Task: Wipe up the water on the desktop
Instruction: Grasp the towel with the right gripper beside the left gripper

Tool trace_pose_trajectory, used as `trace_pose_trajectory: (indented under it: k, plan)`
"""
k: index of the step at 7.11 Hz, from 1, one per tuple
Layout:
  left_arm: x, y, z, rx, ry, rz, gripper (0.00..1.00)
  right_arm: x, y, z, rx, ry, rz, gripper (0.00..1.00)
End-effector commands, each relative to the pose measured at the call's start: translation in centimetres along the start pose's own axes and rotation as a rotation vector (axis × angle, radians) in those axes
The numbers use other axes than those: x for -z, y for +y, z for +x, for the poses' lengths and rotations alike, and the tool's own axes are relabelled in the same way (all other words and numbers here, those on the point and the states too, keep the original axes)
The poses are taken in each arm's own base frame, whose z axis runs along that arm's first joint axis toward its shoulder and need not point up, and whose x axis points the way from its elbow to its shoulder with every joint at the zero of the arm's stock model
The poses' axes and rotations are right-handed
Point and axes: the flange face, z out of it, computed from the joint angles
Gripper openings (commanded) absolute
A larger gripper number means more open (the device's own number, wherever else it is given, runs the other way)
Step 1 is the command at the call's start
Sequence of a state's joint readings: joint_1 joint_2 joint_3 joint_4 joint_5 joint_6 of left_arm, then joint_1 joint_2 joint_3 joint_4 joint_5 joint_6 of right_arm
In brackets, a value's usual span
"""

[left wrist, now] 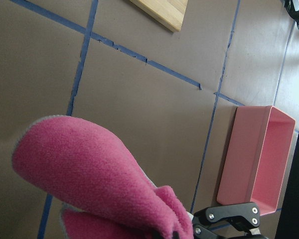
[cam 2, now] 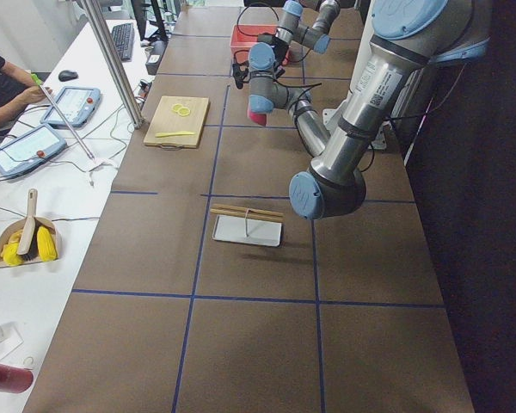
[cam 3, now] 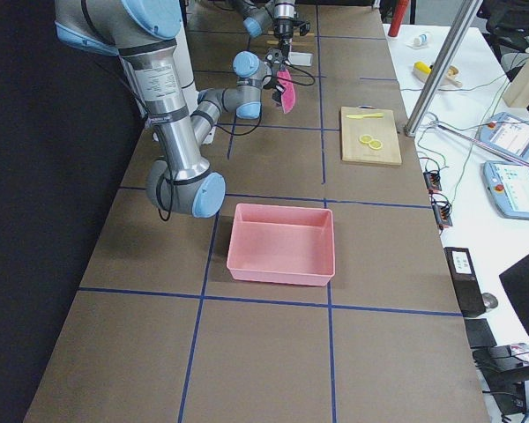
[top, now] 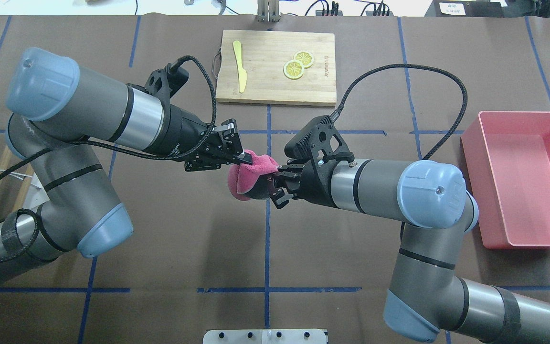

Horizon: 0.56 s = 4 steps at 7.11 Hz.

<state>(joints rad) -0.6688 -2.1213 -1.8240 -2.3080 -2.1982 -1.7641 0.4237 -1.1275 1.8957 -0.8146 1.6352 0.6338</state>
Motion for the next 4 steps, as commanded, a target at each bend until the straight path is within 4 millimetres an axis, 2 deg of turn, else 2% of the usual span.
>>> trace_pose_trajectory:
  k: [1, 2, 4]
  plan:
    - [0.05, 0.05, 0.05, -0.001, 0.002, 0.0, 0.74, 0.01, 0.01, -0.03, -0.006, -0.002, -0.001, 0.0]
    - [0.1, 0.11, 0.18, -0.002, 0.004, -0.001, 1.0, 0.02, 0.01, -0.05, -0.006, -0.004, -0.001, 0.0]
    - [0.16, 0.03, 0.11, -0.001, 0.003, 0.001, 1.0, 0.02, 0.01, -0.05, -0.006, -0.004, -0.001, 0.0]
